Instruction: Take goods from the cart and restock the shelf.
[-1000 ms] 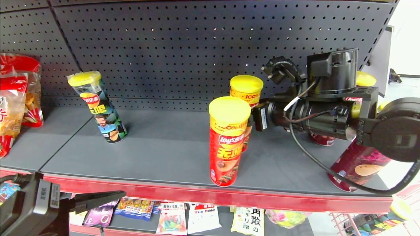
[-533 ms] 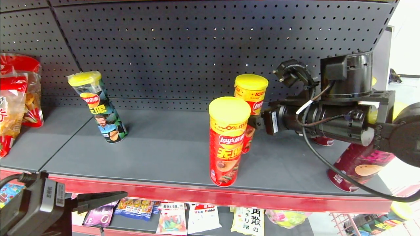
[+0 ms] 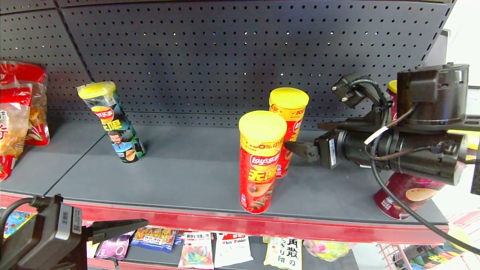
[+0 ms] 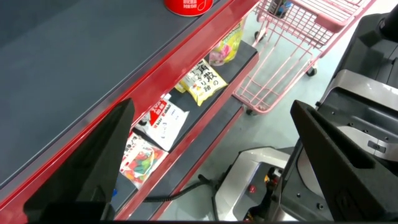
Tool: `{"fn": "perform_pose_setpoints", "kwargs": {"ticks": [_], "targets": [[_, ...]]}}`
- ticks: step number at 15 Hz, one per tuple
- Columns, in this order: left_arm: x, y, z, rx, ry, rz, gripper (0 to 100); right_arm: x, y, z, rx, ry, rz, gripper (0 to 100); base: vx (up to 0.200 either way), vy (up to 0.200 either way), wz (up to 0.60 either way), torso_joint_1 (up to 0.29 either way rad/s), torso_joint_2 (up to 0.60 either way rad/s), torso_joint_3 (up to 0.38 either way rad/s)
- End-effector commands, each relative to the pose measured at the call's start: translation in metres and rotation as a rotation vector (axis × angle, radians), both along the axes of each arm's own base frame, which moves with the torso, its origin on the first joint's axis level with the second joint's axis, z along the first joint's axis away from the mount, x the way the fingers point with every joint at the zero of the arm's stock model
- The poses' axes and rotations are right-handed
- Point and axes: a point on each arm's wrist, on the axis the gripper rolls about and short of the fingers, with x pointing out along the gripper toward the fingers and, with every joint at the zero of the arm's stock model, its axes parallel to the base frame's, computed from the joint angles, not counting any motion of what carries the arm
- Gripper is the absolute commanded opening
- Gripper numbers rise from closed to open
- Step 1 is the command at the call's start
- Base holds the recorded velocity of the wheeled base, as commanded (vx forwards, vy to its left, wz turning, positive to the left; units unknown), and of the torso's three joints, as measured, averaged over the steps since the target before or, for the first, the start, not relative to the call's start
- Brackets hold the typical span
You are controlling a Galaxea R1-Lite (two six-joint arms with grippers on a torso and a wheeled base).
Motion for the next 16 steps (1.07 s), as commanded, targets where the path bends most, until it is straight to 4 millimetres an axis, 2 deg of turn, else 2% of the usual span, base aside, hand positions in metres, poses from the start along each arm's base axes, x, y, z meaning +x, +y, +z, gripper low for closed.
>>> {"fn": "perform_pose_setpoints", "kwargs": {"ticks": [1, 4, 7, 11, 16], "targets": [[0.0, 0.0, -0.001, 0.002, 0.004, 0.0, 100, -0.01, -0.006, 0.002, 0.004, -0.007, 0.004, 100, 0.0, 0.0, 0.0, 0.0, 0.0, 0.0], [0.0, 0.0, 0.0, 0.002, 0.004, 0.0, 100, -0.014, -0.009, 0.003, -0.001, -0.015, -0.011, 100, 0.0, 0.0, 0.0, 0.0, 0.0, 0.0], [0.0, 0.0, 0.0, 0.002, 0.001, -0.001, 100, -0.008, -0.008, 0.002, -0.025, -0.025, -0.088, 100, 0.0, 0.0, 0.0, 0.0, 0.0, 0.0], [0.0, 0.0, 0.0, 0.0, -0.002, -0.001, 100, 0.004, -0.004, -0.007, -0.06, -0.008, -0.137, 100, 0.0, 0.0, 0.0, 0.0, 0.0, 0.0], [0.0, 0.0, 0.0, 0.001, 0.0, -0.001, 100, 0.015, -0.004, -0.008, -0.067, -0.007, -0.165, 100, 0.0, 0.0, 0.0, 0.0, 0.0, 0.0]]}}
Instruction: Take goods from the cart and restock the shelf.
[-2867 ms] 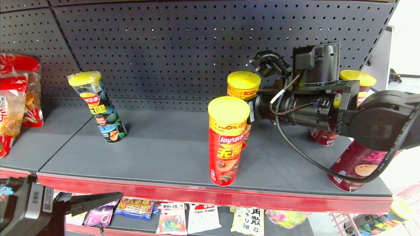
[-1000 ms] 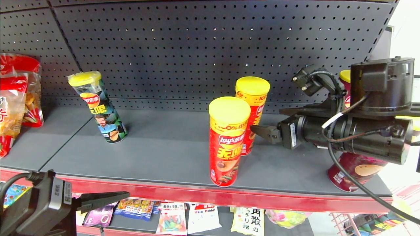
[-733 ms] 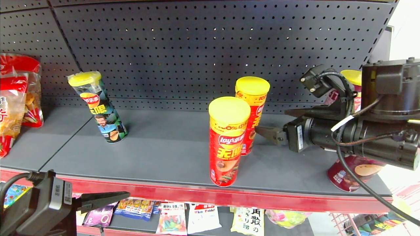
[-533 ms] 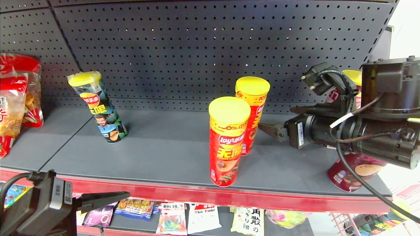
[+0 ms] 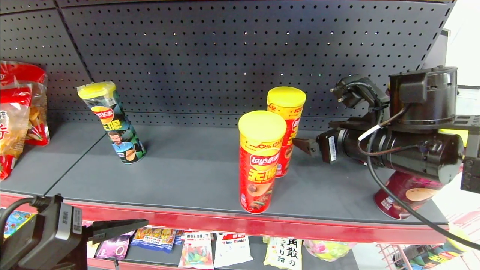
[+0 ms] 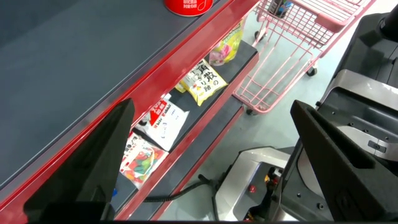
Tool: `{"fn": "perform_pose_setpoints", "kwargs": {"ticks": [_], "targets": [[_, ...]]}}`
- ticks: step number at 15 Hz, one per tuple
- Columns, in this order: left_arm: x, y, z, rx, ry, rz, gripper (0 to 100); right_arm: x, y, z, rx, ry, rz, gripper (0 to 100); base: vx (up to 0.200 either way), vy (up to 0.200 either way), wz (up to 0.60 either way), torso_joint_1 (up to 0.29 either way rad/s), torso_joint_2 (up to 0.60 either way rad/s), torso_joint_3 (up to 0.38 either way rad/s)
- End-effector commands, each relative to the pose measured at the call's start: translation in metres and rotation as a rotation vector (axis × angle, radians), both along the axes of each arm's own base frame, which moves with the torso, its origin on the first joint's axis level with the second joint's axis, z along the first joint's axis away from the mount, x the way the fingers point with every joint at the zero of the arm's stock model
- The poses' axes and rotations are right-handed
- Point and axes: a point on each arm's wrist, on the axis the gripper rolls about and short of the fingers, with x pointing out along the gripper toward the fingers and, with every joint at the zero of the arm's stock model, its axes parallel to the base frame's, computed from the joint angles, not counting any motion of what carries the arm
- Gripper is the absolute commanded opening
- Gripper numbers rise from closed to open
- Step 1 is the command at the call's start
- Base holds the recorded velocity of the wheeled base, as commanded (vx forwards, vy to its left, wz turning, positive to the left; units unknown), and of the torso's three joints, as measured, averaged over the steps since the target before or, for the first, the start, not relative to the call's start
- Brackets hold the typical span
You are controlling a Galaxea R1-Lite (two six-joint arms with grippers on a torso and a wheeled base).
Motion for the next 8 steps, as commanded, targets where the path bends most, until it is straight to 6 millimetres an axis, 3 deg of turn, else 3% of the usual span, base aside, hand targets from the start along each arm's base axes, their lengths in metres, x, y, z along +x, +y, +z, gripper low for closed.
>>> {"fn": "perform_pose_setpoints", "kwargs": {"ticks": [1, 8], "targets": [[0.0, 0.0, 0.0, 0.0, 0.003, 0.001, 100, 0.004, 0.0, -0.004, -0.008, 0.01, -0.008, 100, 0.0, 0.0, 0.0, 0.0, 0.0, 0.0], [0.003, -0.002, 0.0, 0.004, 0.009, 0.001, 100, -0.006, -0.006, 0.002, 0.006, -0.003, 0.002, 100, 0.0, 0.0, 0.0, 0.0, 0.0, 0.0]]}}
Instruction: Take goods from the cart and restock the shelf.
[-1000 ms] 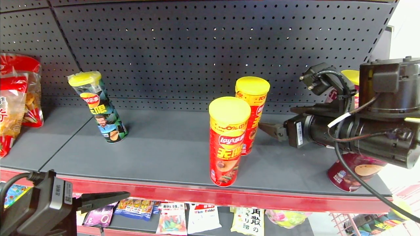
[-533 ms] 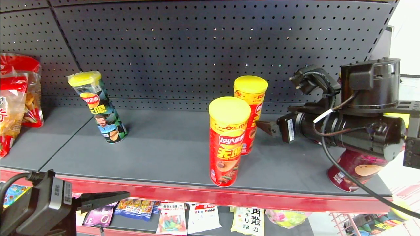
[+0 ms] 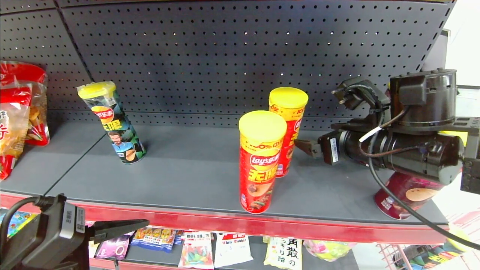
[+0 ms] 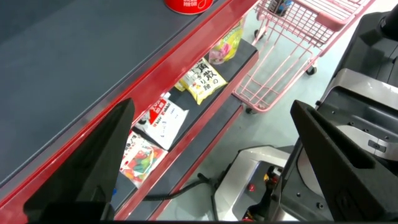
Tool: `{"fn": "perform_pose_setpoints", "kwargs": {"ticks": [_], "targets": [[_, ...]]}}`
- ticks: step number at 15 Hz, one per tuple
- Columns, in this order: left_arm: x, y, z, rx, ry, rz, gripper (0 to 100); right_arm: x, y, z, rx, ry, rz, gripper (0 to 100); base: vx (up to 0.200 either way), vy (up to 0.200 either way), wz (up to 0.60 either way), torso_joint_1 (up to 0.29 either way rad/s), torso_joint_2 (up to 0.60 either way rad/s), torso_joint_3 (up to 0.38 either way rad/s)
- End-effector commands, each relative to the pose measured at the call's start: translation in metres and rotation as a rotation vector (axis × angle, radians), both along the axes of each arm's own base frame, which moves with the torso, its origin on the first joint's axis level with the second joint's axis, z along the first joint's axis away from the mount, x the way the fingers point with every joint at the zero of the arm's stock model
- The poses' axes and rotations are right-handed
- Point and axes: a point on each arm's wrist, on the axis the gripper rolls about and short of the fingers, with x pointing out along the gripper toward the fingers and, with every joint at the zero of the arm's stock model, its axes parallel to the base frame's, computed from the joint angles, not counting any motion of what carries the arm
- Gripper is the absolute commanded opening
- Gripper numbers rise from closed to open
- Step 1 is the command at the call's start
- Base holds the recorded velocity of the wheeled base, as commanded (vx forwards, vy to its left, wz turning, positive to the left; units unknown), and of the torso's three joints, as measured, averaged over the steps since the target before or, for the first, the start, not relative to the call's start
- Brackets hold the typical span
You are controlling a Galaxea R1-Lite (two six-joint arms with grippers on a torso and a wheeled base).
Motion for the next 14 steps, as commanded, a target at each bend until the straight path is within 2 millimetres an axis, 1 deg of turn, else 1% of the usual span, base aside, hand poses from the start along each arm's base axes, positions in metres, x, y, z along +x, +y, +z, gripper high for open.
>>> {"fn": "perform_pose_setpoints", "kwargs": {"ticks": [1, 4, 10, 14], "targets": [[0.004, -0.002, 0.0, 0.005, 0.009, 0.0, 100, -0.009, -0.004, 0.007, 0.014, -0.02, 0.007, 100, 0.0, 0.0, 0.0, 0.0, 0.0, 0.0], [0.008, -0.005, 0.001, 0.012, 0.014, -0.003, 100, -0.02, -0.009, 0.011, 0.024, -0.035, 0.016, 100, 0.0, 0.0, 0.0, 0.0, 0.0, 0.0], [0.008, -0.005, -0.001, 0.014, 0.023, 0.0, 100, -0.041, -0.019, 0.022, 0.061, -0.071, 0.041, 100, 0.0, 0.0, 0.0, 0.0, 0.0, 0.0], [0.009, -0.006, -0.001, 0.017, 0.028, -0.002, 100, -0.059, -0.023, 0.028, 0.081, -0.096, 0.075, 100, 0.0, 0.0, 0.0, 0.0, 0.0, 0.0]]}}
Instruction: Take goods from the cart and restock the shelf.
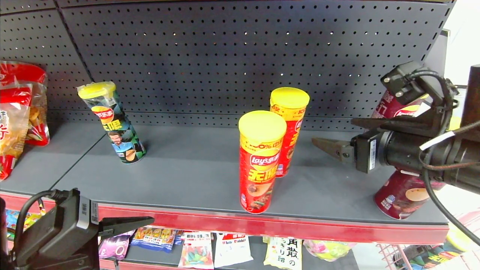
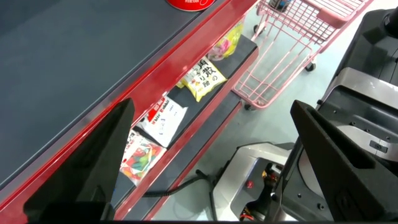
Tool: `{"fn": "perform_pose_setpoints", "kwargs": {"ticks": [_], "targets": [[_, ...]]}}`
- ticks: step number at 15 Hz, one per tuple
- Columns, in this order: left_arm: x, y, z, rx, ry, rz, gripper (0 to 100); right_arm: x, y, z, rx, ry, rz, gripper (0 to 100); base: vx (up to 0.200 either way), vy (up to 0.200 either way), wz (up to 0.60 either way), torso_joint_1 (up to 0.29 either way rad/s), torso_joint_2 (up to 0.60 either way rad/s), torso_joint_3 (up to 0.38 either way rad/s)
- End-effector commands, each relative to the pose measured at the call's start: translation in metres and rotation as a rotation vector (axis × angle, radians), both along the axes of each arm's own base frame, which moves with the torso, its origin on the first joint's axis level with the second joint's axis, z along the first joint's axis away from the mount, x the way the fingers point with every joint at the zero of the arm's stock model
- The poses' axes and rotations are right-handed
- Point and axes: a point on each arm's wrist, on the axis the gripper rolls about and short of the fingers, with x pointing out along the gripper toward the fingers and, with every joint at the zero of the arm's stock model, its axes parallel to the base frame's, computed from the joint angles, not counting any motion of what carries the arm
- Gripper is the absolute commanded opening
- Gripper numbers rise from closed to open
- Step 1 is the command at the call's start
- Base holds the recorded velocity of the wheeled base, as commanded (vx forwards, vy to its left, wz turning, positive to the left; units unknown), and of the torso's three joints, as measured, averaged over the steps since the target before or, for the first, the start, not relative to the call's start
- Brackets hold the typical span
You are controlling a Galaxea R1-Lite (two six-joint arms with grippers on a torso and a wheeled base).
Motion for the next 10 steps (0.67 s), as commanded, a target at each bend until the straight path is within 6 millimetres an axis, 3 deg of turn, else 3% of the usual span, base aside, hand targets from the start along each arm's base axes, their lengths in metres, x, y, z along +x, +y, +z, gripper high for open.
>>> {"fn": "perform_pose_setpoints", "kwargs": {"ticks": [1, 7, 9, 10], "targets": [[0.001, -0.001, 0.0, 0.001, 0.001, 0.001, 100, -0.013, -0.004, 0.005, 0.017, -0.023, 0.019, 100, 0.0, 0.0, 0.0, 0.0, 0.0, 0.0], [0.003, -0.002, -0.001, 0.006, 0.008, 0.0, 100, -0.062, -0.021, 0.009, 0.064, -0.078, 0.116, 100, 0.0, 0.0, 0.0, 0.0, 0.0, 0.0], [0.006, -0.003, 0.001, 0.002, 0.002, 0.001, 100, -0.079, -0.031, 0.01, 0.09, -0.103, 0.146, 100, 0.0, 0.0, 0.0, 0.0, 0.0, 0.0], [0.01, -0.006, 0.002, 0.005, 0.005, 0.0, 100, -0.097, -0.046, 0.006, 0.117, -0.124, 0.199, 100, 0.0, 0.0, 0.0, 0.0, 0.0, 0.0]]}}
